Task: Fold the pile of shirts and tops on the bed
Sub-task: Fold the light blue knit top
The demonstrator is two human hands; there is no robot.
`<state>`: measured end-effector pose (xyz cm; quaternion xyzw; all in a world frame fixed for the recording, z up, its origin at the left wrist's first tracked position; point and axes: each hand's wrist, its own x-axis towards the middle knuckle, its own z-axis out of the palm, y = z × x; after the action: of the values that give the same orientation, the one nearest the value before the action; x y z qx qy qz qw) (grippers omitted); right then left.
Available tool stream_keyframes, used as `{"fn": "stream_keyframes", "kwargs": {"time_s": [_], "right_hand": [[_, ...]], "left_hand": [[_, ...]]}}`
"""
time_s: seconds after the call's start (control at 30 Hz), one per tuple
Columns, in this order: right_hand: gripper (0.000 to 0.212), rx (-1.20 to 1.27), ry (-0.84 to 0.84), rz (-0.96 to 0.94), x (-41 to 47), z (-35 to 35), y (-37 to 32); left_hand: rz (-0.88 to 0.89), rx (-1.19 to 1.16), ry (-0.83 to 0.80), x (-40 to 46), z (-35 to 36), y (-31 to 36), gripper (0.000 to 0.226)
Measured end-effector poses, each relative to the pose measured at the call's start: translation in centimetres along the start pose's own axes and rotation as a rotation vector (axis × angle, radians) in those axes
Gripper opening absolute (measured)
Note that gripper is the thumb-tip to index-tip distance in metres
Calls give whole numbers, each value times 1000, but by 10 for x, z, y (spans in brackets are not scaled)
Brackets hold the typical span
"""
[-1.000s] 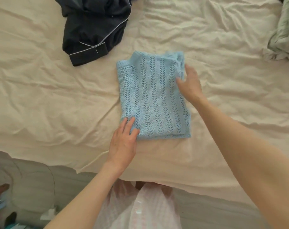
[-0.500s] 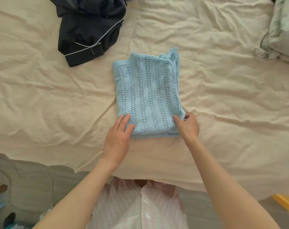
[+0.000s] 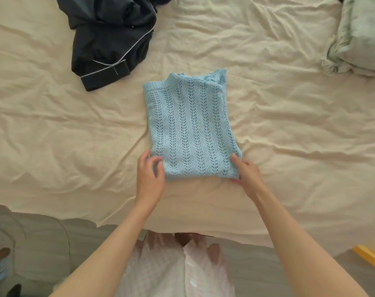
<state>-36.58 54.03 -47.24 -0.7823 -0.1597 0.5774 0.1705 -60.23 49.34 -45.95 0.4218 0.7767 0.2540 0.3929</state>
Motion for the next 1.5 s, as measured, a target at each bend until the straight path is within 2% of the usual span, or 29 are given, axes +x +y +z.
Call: {"fn": "stream_keyframes", "kwargs": {"time_s": [0.07,0.13,0.27,0.37,0.47,0.53,0.67,0.73,0.8,0.83,0.9,0.97,1.03,1.1,1.17,1.37,1.5], "right_hand": [[18,176,-98,66,0,4,-5],[7,284,-133,117,-6,7,-8],[6,352,-130,165,-35,1,-6],[6,374,-167,304,-72,-13,4],[5,408,-173,446,-99,-25,11],[4,425,-164,445,-105,-26,1],[9,567,-188,240,-99,-17,-49],[12,625,-232,87,-89,-11,-76],[11,582,-235,-69,-75,0,-95],[9,464,-184,-181,-68,9,-99],[19,14,9,-524,-52,27,-93],[36,-551,149,-975,-34,45,-71],[45,-931,182,-1254,-11,62,-47],[46,-1114,200,-1313,12,70,-27],[46,-1188,261,-1302,31,72,-13],[49,-1245,275,-1275,66,78,-9],[50,-1216,209,-1248,58,76,-20]], "left_hand": [[-386,-278,-56,8,1,4,45],[-563,-449,-152,14,-1,3,48],[-682,-573,-297,1,-27,10,24],[-817,-626,-437,-23,-53,15,15],[-985,-553,-463,-42,-69,21,10],[-1013,-535,-448,-40,-73,33,12],[-901,-518,-377,-3,-77,65,18],[-834,-566,-209,23,-76,76,21],[-678,-410,1,45,-69,79,17],[-548,-200,89,52,-63,78,19],[-154,222,159,56,-49,73,35],[276,506,79,56,-26,64,45],[493,736,-50,59,2,43,50],[530,852,-134,66,20,20,52],[574,899,-118,75,30,-2,51],[611,918,-78,100,47,-21,51],[570,864,-146,99,40,-9,52]]}}
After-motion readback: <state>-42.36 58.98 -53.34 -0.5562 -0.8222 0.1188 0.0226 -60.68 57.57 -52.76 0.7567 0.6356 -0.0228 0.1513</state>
